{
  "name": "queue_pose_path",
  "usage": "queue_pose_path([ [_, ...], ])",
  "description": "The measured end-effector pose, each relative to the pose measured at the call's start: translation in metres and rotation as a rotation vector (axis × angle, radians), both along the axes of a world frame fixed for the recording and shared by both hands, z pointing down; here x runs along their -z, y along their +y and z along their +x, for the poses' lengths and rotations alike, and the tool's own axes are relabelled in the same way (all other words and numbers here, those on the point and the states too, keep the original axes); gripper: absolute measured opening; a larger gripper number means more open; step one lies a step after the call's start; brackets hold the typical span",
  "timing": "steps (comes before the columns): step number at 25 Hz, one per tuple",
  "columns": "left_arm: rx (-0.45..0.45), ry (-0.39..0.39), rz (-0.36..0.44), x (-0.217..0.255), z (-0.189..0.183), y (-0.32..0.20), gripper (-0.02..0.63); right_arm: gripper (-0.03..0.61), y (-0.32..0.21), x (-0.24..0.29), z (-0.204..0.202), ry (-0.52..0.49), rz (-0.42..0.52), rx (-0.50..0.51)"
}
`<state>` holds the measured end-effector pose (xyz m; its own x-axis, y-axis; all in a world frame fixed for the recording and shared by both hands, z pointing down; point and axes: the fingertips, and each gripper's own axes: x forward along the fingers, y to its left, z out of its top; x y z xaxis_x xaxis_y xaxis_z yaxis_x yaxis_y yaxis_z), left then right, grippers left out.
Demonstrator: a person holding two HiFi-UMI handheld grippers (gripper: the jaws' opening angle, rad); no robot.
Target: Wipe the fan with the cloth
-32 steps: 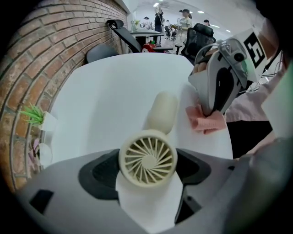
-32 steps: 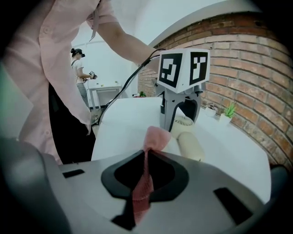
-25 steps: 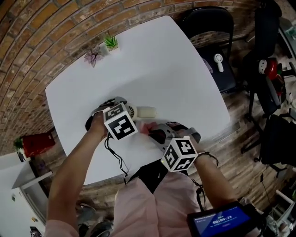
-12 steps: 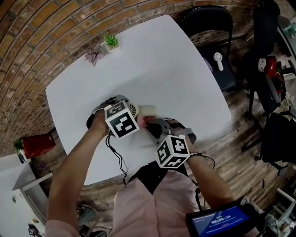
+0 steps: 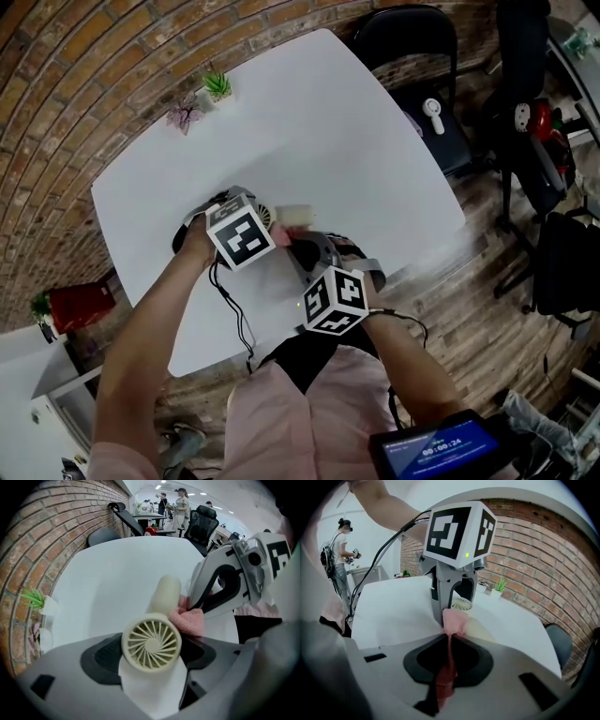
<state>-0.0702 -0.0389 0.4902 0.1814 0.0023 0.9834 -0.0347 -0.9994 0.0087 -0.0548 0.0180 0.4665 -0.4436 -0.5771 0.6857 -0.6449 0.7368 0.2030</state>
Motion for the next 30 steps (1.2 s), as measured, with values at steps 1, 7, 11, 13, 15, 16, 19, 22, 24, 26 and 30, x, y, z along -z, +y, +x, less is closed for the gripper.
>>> queue_pose_path([
  [1,0.001,0.001,0.000,0.000,0.000,0.000,0.373,0.026,0.000,0.000,0.000,-0.003,0.002,-0.012],
  [7,-0.014,0.015,0.008,0.001,0.002,0.000,0.373,0.026,-0.004,0.000,0.000,-0.013,0.016,-0.069],
  [11,-0.017,0.013,0.008,0.001,0.002,0.000,0.373,0.026,-0.009,0.000,0.000,-0.021,0.014,-0.110],
  [13,-0.015,0.011,0.003,0.001,0.002,0.000,0.373,0.026,-0.012,0.000,0.001,-0.022,0.013,-0.128],
  [15,-0.014,0.005,-0.008,0.001,0.001,0.001,0.373,0.026,-0.014,0.000,0.002,-0.024,0.013,-0.141],
  [16,-0.017,-0.002,-0.007,0.001,0.000,0.000,0.373,0.026,-0.014,0.000,0.002,-0.026,0.012,-0.146],
  [19,-0.025,-0.019,-0.003,0.001,-0.004,-0.001,0.373,0.026,-0.016,0.000,0.003,-0.032,0.011,-0.157],
  [22,-0.024,-0.006,-0.003,0.002,-0.001,-0.001,0.373,0.026,-0.016,0.000,0.005,-0.036,0.014,-0.167],
  [24,-0.031,-0.003,0.000,0.003,0.001,-0.001,0.373,0.026,-0.016,0.001,0.006,-0.038,0.016,-0.173],
  [26,-0.033,0.001,-0.003,0.002,0.002,-0.001,0.373,0.026,-0.016,0.001,0.007,-0.036,0.019,-0.177],
  [30,-0.039,-0.019,-0.001,0.000,0.000,-0.001,0.373,0.026,-0.015,0.000,0.010,-0.031,0.022,-0.186],
])
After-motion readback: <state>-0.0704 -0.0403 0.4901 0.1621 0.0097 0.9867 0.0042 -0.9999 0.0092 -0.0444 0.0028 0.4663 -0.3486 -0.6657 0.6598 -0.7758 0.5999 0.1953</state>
